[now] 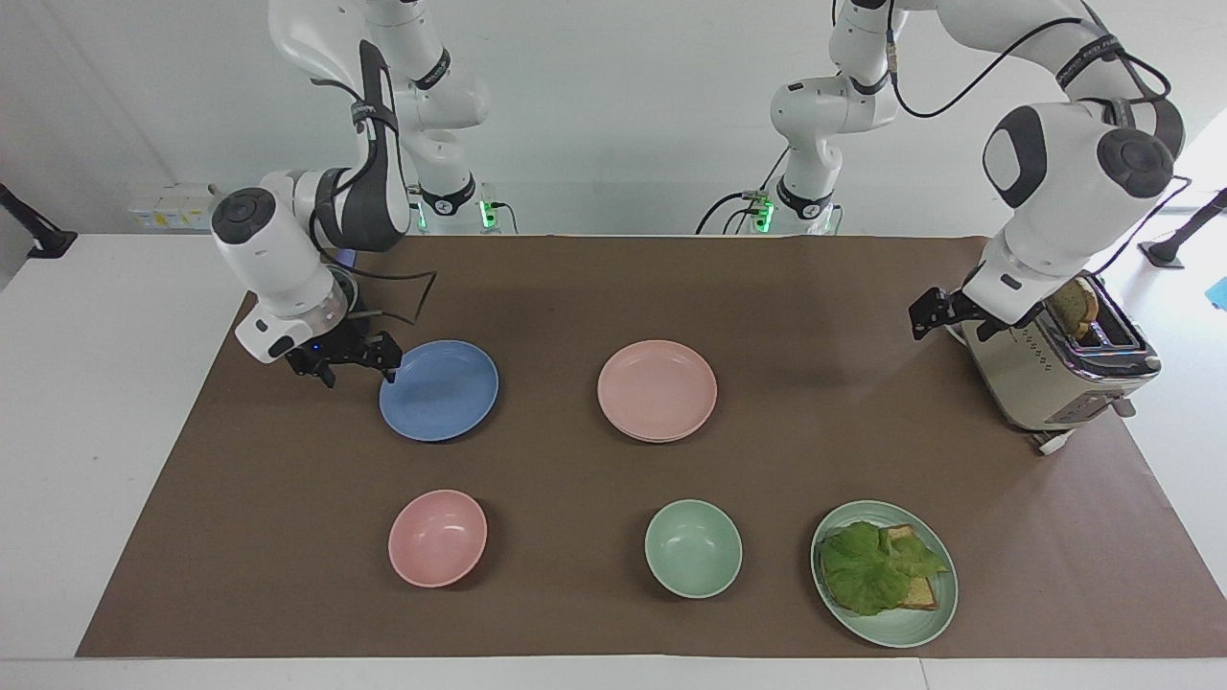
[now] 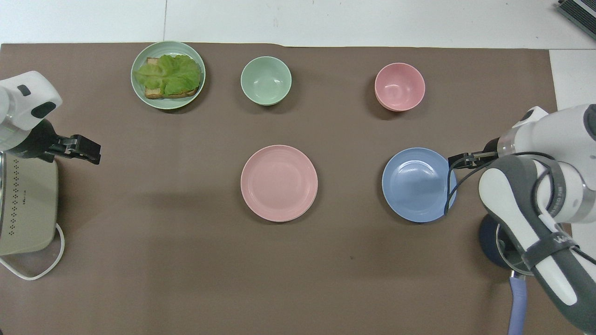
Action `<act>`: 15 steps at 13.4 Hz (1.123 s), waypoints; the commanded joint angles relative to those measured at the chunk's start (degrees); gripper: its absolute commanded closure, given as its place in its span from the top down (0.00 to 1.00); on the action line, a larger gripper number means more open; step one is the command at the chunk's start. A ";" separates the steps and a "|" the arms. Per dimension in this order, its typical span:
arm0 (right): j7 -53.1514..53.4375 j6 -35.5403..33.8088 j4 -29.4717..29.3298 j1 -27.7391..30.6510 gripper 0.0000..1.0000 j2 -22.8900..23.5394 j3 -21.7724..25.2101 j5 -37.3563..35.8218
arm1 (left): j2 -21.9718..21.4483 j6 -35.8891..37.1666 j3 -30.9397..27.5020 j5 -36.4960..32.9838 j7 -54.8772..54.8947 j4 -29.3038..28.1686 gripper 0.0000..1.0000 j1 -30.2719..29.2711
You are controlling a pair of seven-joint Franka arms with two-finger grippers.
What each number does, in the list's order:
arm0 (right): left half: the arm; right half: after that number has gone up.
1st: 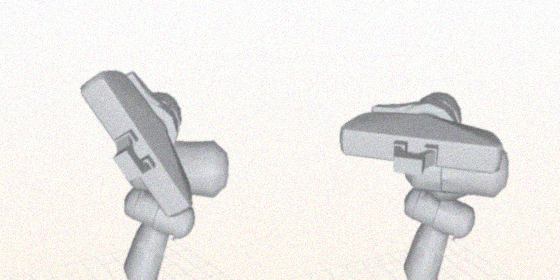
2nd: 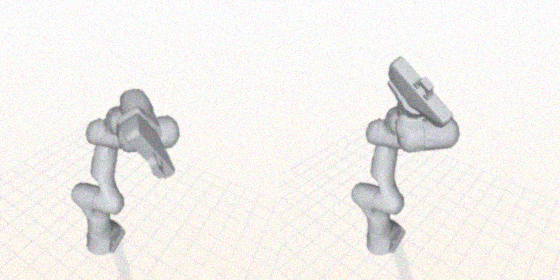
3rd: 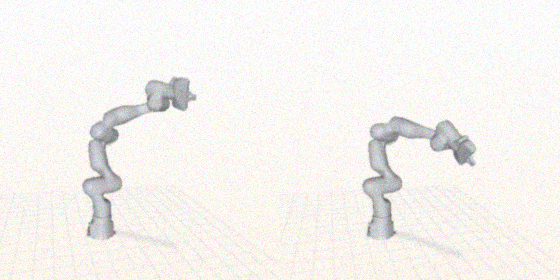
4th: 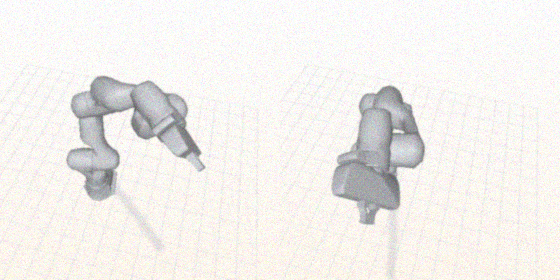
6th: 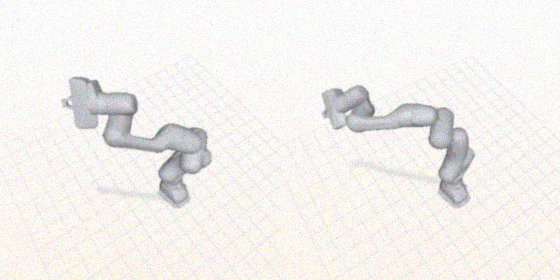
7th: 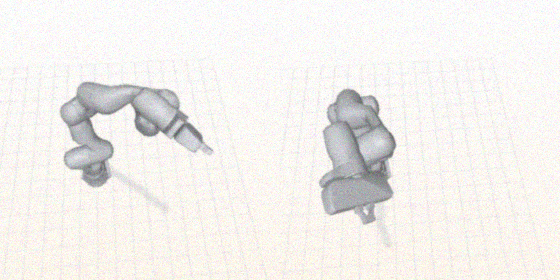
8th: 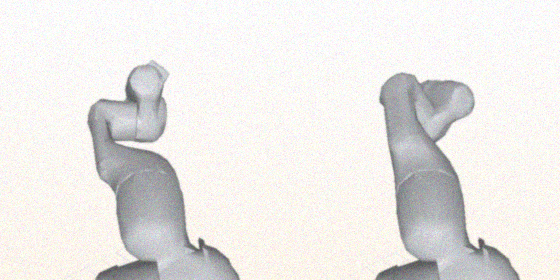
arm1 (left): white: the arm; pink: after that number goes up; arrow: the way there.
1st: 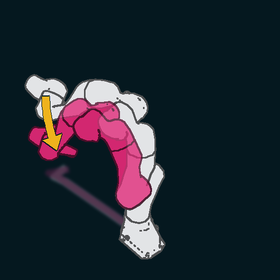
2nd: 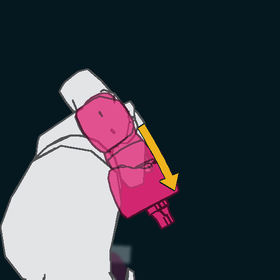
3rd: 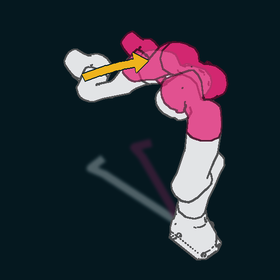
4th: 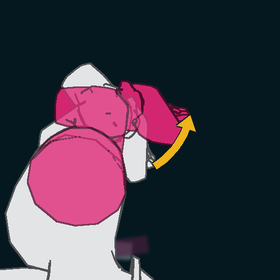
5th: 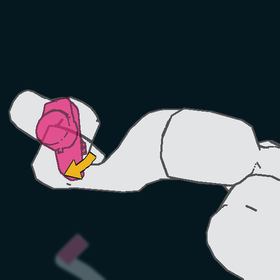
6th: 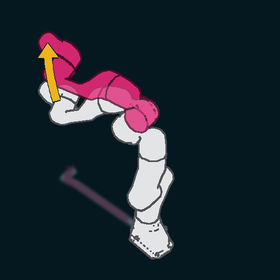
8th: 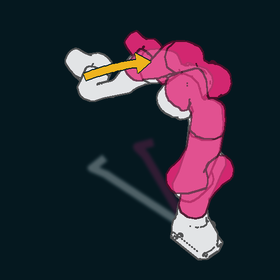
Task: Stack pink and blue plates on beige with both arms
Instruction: 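Grasp the rim of the blue plate with the right gripper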
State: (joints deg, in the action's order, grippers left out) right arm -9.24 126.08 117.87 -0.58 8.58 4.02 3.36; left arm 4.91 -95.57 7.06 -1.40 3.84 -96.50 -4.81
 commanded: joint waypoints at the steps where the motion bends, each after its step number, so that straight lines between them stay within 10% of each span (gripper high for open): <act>1: -3.50 3.02 4.29 0.66 1.00 -0.41 -0.16 1.21 | -3.93 1.96 0.23 -0.89 0.56 -0.18 1.00 1.29; 7: -9.40 6.28 5.88 1.98 0.95 3.28 -0.07 7.01 | -4.47 1.09 0.05 -0.53 0.03 -0.27 1.00 1.30; 10: -9.31 6.28 5.79 2.07 0.50 4.07 -0.07 7.01 | -4.47 1.00 -0.29 -0.53 0.20 -0.27 1.00 1.12; 12: -8.61 6.11 5.70 2.07 0.00 4.16 -0.07 7.01 | -4.56 1.61 -0.47 -0.53 0.29 -0.27 1.00 1.12; 15: -4.93 5.14 4.48 1.46 0.00 4.69 -0.07 7.01 | -4.47 0.83 -0.39 -0.62 0.56 -0.09 1.00 1.82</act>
State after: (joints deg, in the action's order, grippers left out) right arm -15.64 131.50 123.26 0.68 12.76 4.31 8.93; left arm 0.71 -94.45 7.10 -1.40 3.87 -96.42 -3.87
